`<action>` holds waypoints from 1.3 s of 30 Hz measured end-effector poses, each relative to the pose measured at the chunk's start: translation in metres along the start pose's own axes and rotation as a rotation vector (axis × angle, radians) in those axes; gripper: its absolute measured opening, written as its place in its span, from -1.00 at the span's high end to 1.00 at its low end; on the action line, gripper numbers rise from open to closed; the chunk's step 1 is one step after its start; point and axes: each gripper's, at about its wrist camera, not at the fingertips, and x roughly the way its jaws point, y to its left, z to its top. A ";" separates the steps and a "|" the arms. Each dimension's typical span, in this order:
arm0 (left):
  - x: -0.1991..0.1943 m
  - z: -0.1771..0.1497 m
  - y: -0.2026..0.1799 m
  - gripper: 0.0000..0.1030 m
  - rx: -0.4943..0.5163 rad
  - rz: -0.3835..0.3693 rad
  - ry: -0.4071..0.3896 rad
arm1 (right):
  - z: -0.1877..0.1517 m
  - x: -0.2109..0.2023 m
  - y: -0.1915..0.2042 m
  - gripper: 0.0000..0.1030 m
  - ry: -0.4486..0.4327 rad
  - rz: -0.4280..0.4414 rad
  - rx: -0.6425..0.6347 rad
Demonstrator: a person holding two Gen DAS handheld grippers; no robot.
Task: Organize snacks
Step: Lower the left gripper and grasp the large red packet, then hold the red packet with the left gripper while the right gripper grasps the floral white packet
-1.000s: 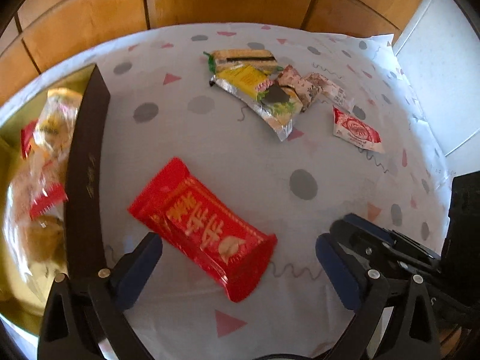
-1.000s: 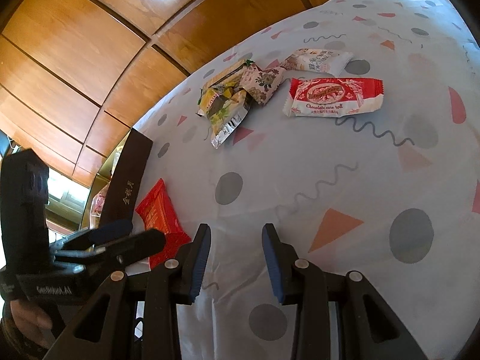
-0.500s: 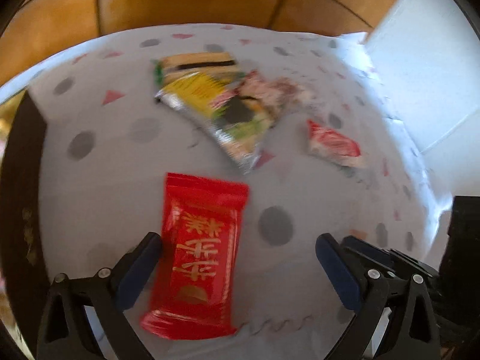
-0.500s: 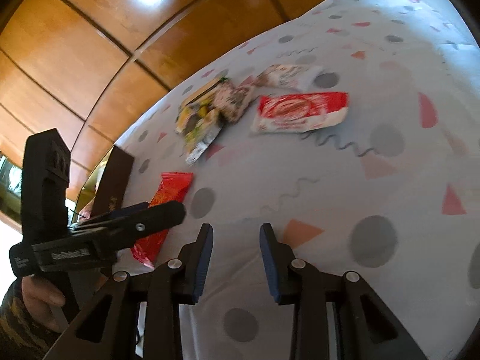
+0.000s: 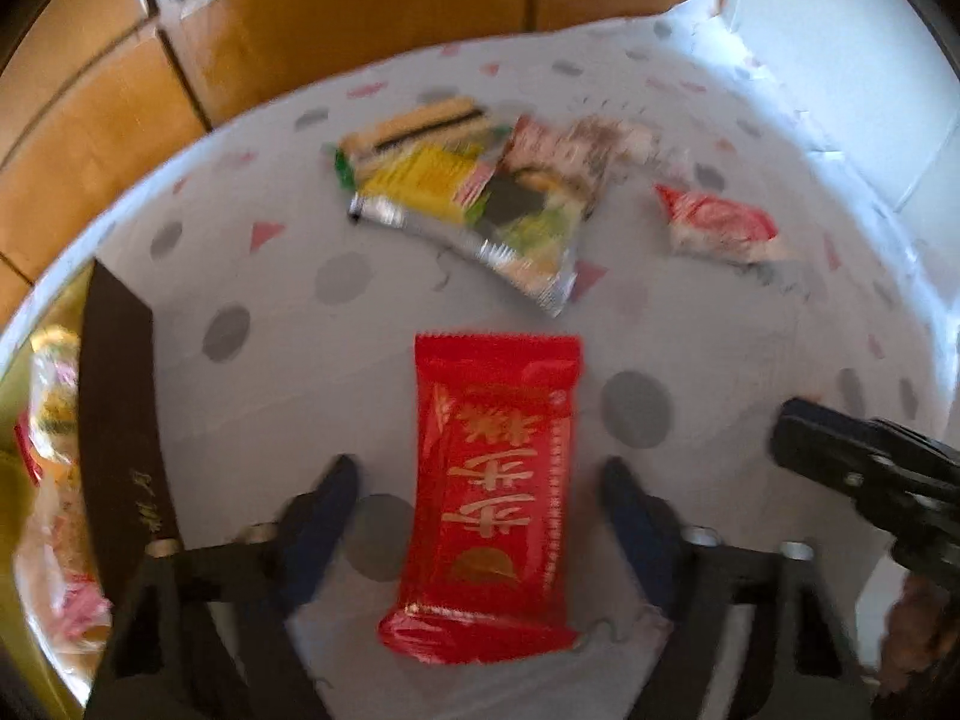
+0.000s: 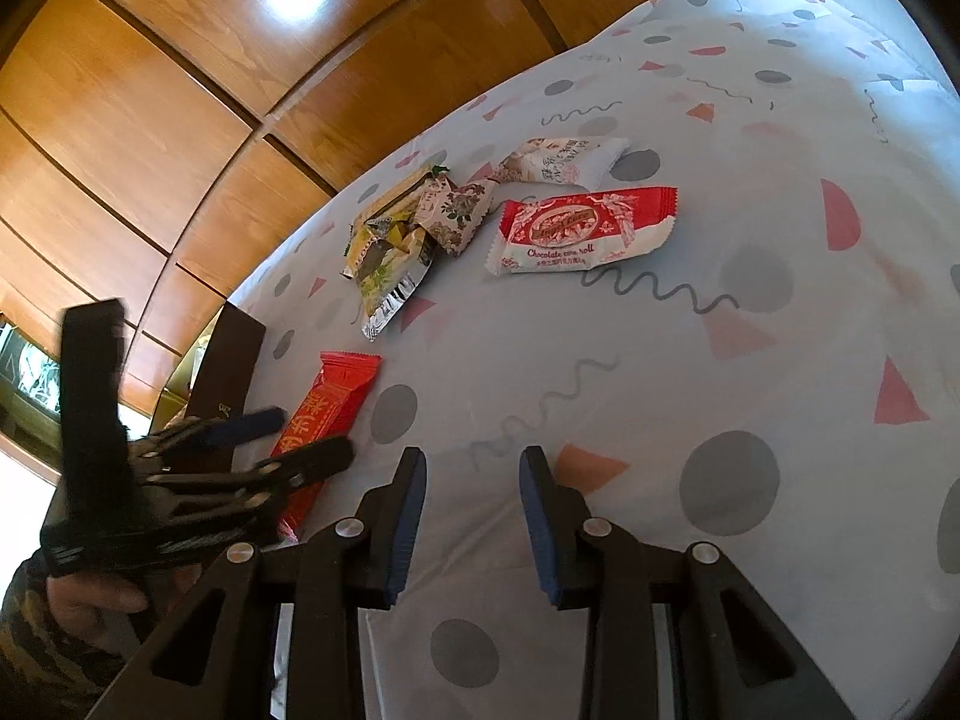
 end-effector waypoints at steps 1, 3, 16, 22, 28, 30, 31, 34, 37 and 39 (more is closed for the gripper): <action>-0.002 -0.002 0.003 -0.34 -0.019 -0.012 -0.022 | -0.001 0.000 -0.001 0.36 -0.004 0.006 -0.003; -0.007 -0.006 0.002 0.09 0.002 -0.019 -0.044 | -0.002 0.000 -0.002 0.36 -0.011 0.013 -0.002; -0.031 -0.068 0.000 0.15 -0.018 0.005 -0.217 | 0.000 0.003 0.015 0.36 0.029 -0.080 -0.102; -0.029 -0.068 0.003 0.16 -0.012 -0.012 -0.240 | 0.003 0.006 0.021 0.36 0.065 -0.124 -0.153; -0.029 -0.070 0.004 0.16 -0.016 -0.022 -0.255 | 0.020 0.008 0.034 0.38 0.084 -0.176 -0.210; -0.030 -0.072 0.004 0.16 -0.016 -0.022 -0.262 | 0.031 0.008 0.041 0.40 0.074 -0.182 -0.242; -0.030 -0.073 0.004 0.16 -0.015 -0.021 -0.264 | 0.040 0.008 0.047 0.40 0.063 -0.189 -0.272; -0.030 -0.073 0.005 0.16 -0.021 -0.029 -0.268 | 0.066 0.016 0.061 0.41 0.039 -0.204 -0.342; -0.030 -0.072 0.006 0.16 -0.028 -0.040 -0.269 | 0.094 0.033 0.075 0.42 0.034 -0.232 -0.414; -0.030 -0.072 0.006 0.16 -0.030 -0.046 -0.270 | 0.108 0.046 0.081 0.42 0.043 -0.242 -0.446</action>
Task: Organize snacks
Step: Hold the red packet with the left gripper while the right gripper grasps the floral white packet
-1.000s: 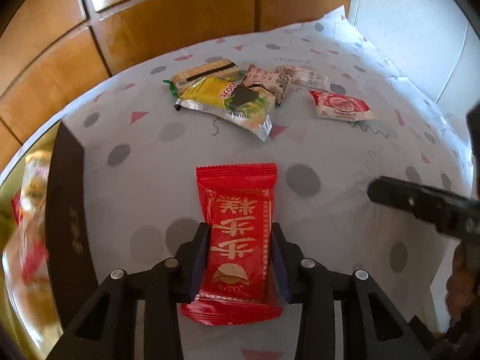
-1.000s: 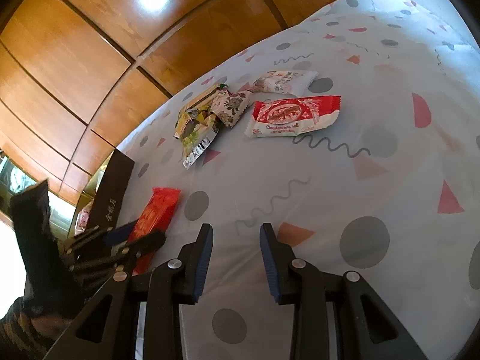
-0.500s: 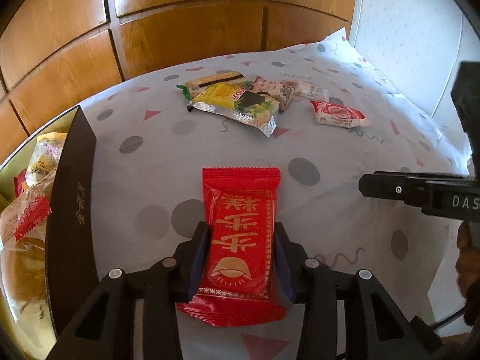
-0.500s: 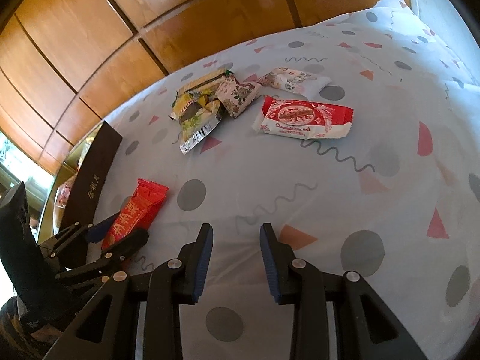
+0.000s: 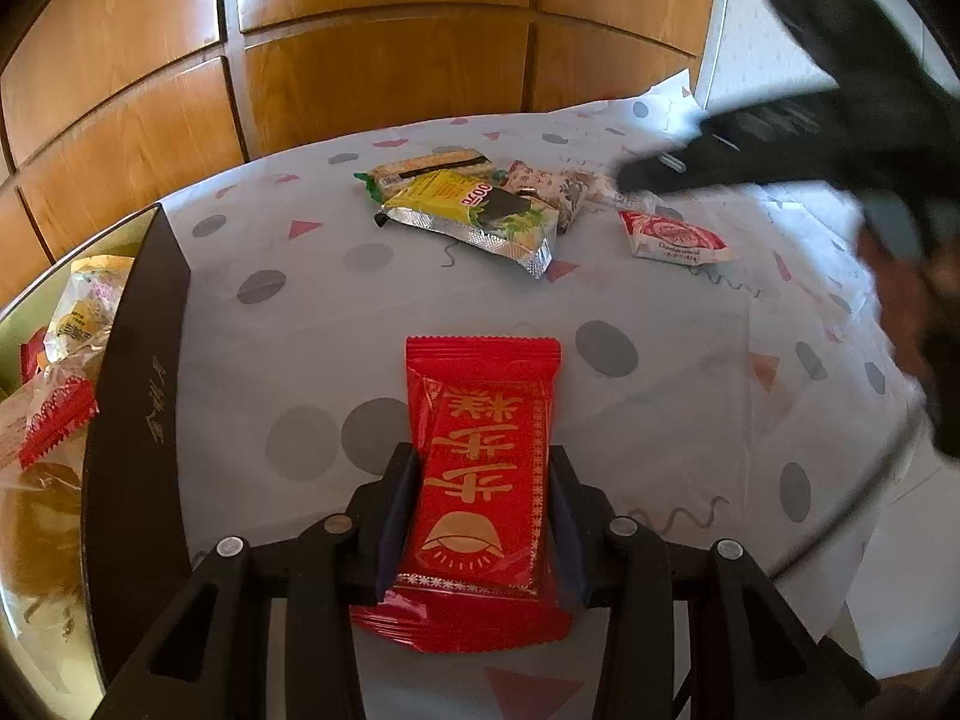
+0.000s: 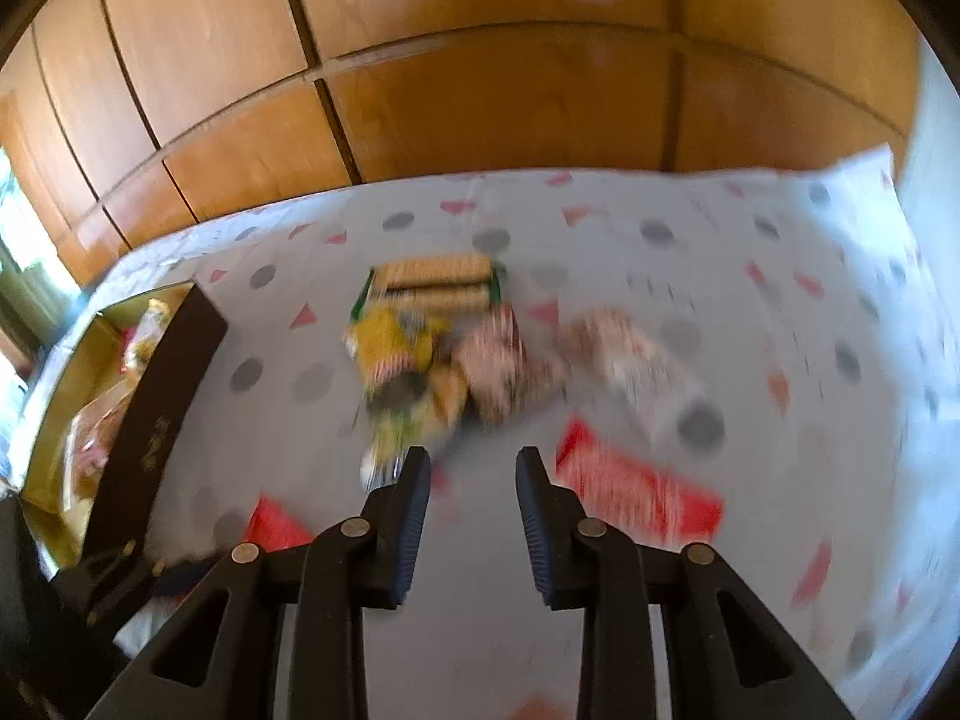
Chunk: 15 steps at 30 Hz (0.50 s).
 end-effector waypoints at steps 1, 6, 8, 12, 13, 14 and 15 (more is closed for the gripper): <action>0.000 0.000 0.001 0.16 -0.002 -0.003 0.000 | 0.012 0.011 0.003 0.42 0.015 -0.005 -0.027; 0.000 0.001 0.002 0.16 -0.006 -0.012 0.002 | 0.037 0.061 0.012 0.41 0.121 -0.064 -0.143; 0.000 0.002 0.003 0.15 -0.008 -0.017 0.002 | 0.039 0.066 0.017 0.38 0.108 -0.099 -0.209; 0.001 0.002 0.003 0.15 -0.013 -0.024 0.002 | 0.041 0.073 0.021 0.37 0.127 -0.147 -0.294; 0.001 0.002 0.004 0.15 -0.015 -0.025 0.002 | 0.041 0.074 0.019 0.37 0.129 -0.155 -0.298; 0.001 0.002 0.004 0.15 -0.018 -0.026 0.001 | 0.042 0.074 0.018 0.37 0.131 -0.151 -0.292; 0.001 0.002 0.004 0.15 -0.019 -0.026 0.001 | 0.044 0.071 0.015 0.37 0.134 -0.126 -0.274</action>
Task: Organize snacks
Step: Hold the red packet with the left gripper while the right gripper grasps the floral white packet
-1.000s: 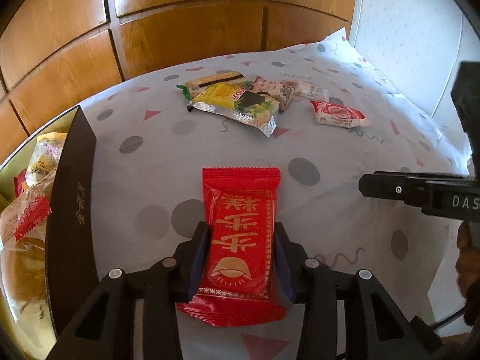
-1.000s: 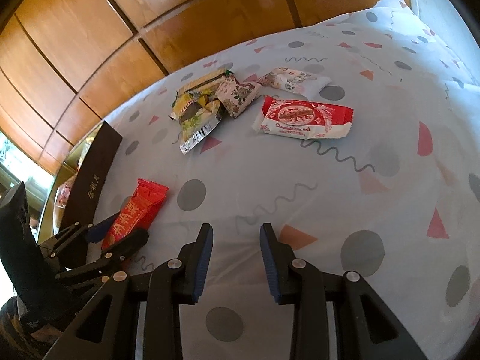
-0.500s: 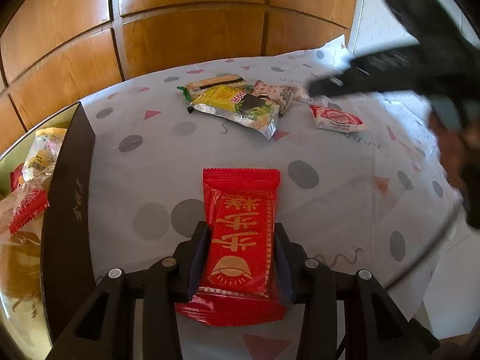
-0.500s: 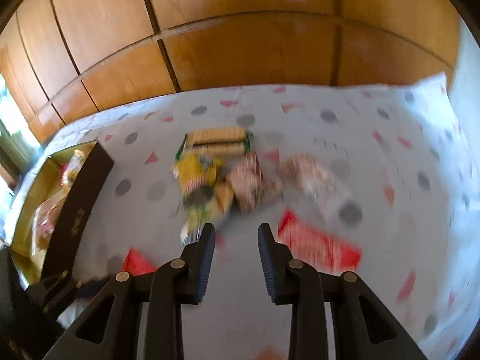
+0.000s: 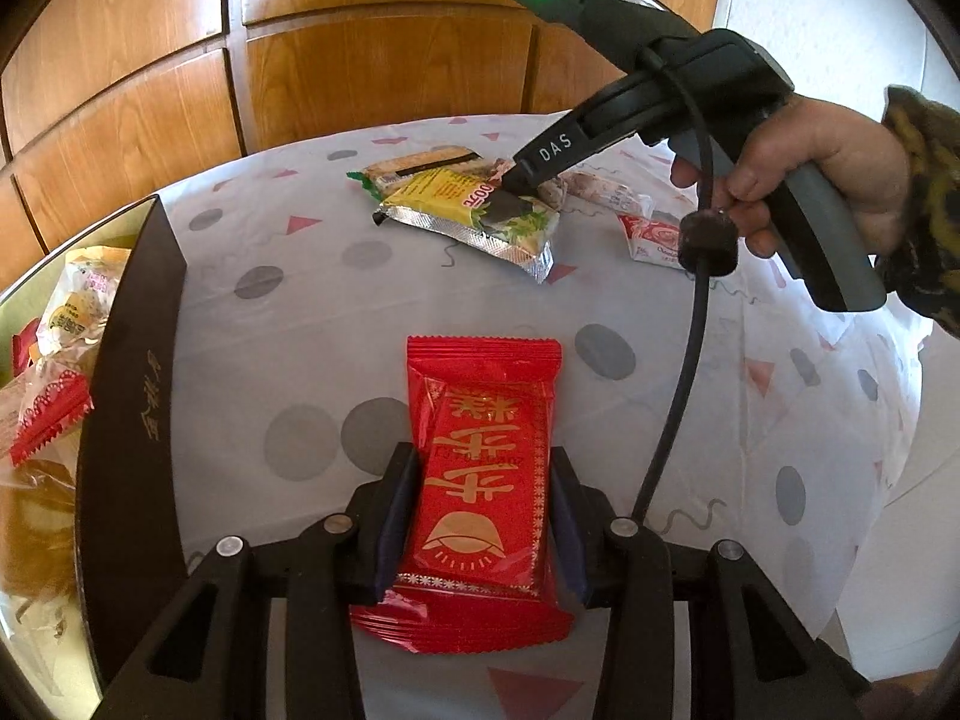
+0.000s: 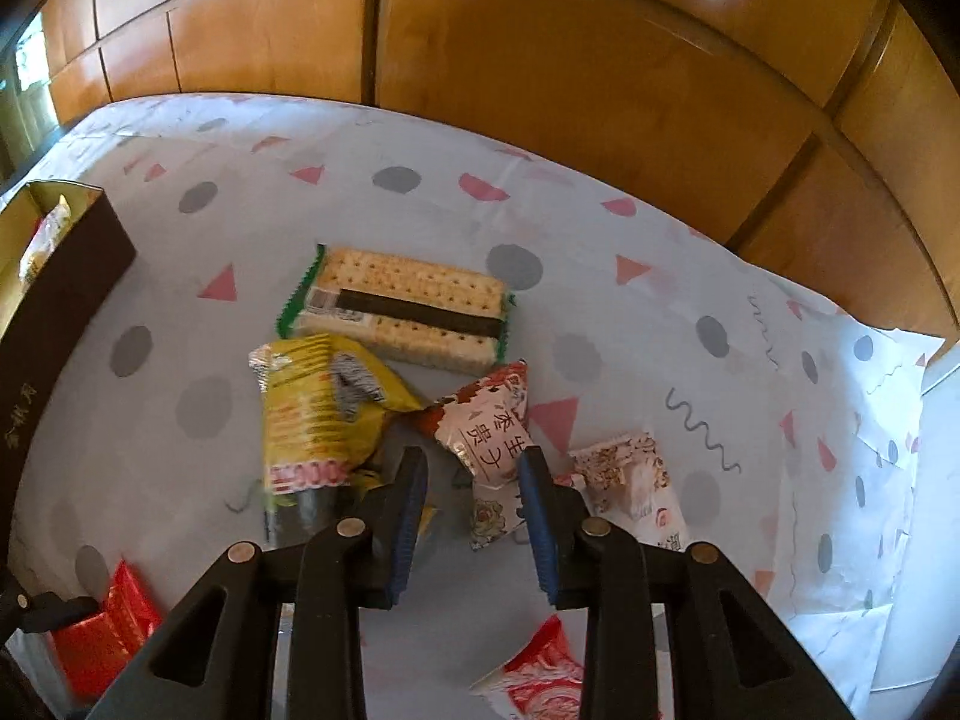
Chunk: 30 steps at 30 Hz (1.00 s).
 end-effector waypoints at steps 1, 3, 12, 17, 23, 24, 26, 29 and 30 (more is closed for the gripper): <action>0.000 0.000 0.000 0.15 -0.001 -0.001 0.000 | 0.000 -0.001 -0.002 0.38 0.006 0.019 0.007; 0.000 0.000 0.000 0.15 -0.004 -0.002 0.001 | 0.002 -0.002 -0.003 0.37 0.010 0.020 -0.007; 0.002 0.002 0.001 0.15 -0.007 0.003 0.003 | 0.011 0.023 0.017 0.23 0.065 -0.079 -0.208; 0.001 0.001 0.000 0.15 -0.007 0.004 0.003 | 0.011 0.023 0.008 0.53 0.031 -0.075 -0.104; 0.001 0.000 -0.002 0.15 -0.006 0.007 0.000 | -0.013 -0.027 -0.014 0.56 -0.079 0.006 0.080; 0.001 0.000 -0.003 0.15 -0.005 0.008 0.000 | -0.023 -0.040 -0.017 0.56 -0.097 0.035 0.108; 0.000 -0.001 -0.003 0.15 -0.005 0.009 -0.002 | -0.039 -0.055 -0.020 0.56 -0.106 0.082 0.151; 0.000 -0.001 -0.003 0.15 -0.010 0.008 -0.003 | -0.069 -0.068 -0.028 0.56 -0.088 0.191 0.250; 0.000 -0.001 -0.003 0.15 -0.010 0.008 -0.003 | -0.080 -0.069 -0.029 0.56 -0.074 0.211 0.287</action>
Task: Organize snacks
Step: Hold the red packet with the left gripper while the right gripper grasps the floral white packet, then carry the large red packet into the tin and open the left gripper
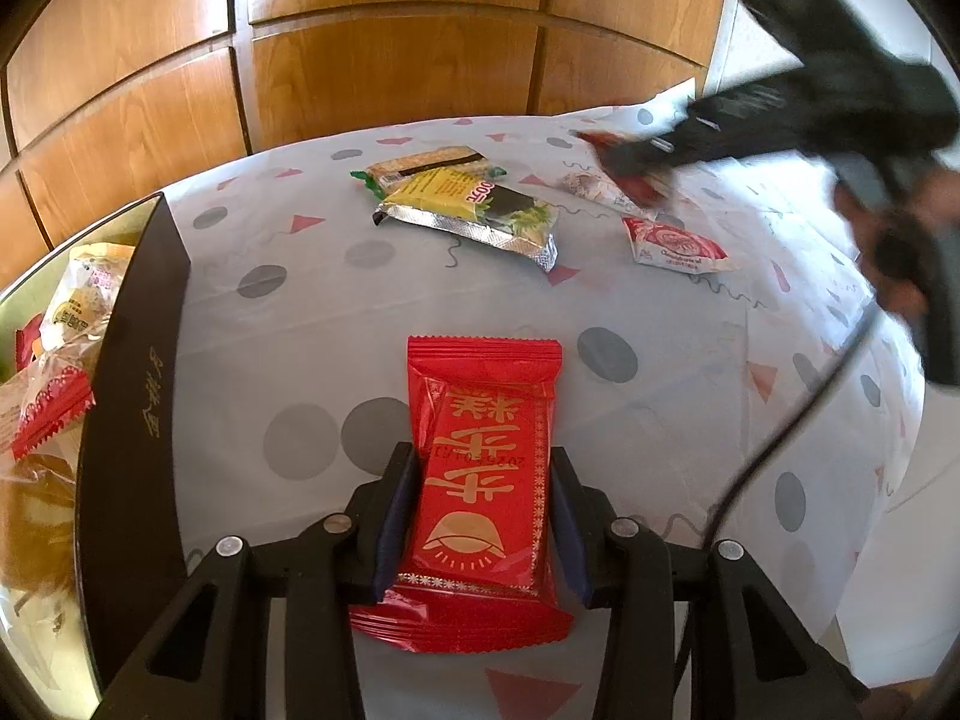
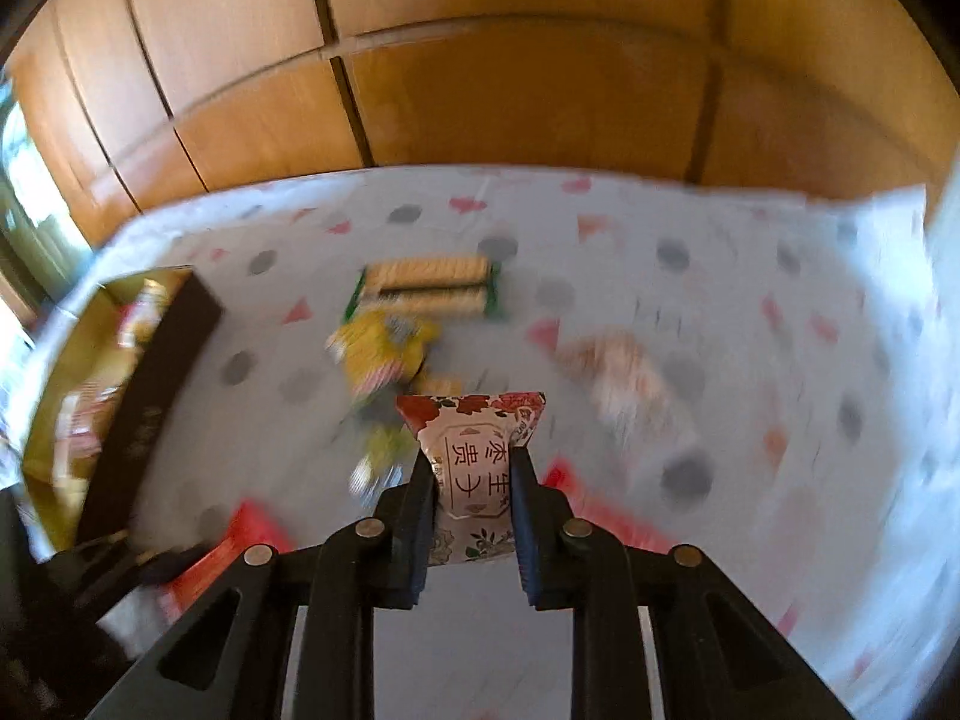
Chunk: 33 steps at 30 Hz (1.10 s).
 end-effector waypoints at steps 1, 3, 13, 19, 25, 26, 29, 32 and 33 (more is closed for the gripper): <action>0.000 0.000 0.000 0.15 0.001 0.000 -0.001 | -0.012 -0.001 -0.004 0.56 0.017 0.016 0.038; -0.001 0.000 0.000 0.15 0.001 0.001 -0.001 | -0.032 -0.001 -0.006 0.56 0.039 0.025 0.066; -0.001 0.006 0.005 0.22 -0.049 -0.027 0.039 | -0.093 0.005 0.004 0.52 -0.005 -0.035 0.092; -0.008 0.008 0.010 0.24 -0.099 -0.056 0.047 | -0.098 0.005 0.007 0.52 -0.033 -0.069 0.094; -0.037 0.014 0.015 0.24 -0.125 -0.089 -0.007 | -0.096 0.005 0.009 0.52 -0.025 -0.085 0.086; -0.045 0.016 0.019 0.24 -0.140 -0.095 -0.023 | -0.096 0.006 0.010 0.51 -0.025 -0.091 0.080; -0.071 0.023 0.039 0.24 -0.198 -0.096 -0.081 | -0.097 0.007 0.013 0.51 -0.028 -0.105 0.068; -0.096 0.027 0.072 0.24 -0.291 -0.073 -0.126 | -0.097 0.007 0.014 0.51 -0.028 -0.113 0.065; -0.104 0.027 0.083 0.24 -0.318 -0.065 -0.144 | -0.097 0.007 0.014 0.51 -0.028 -0.116 0.063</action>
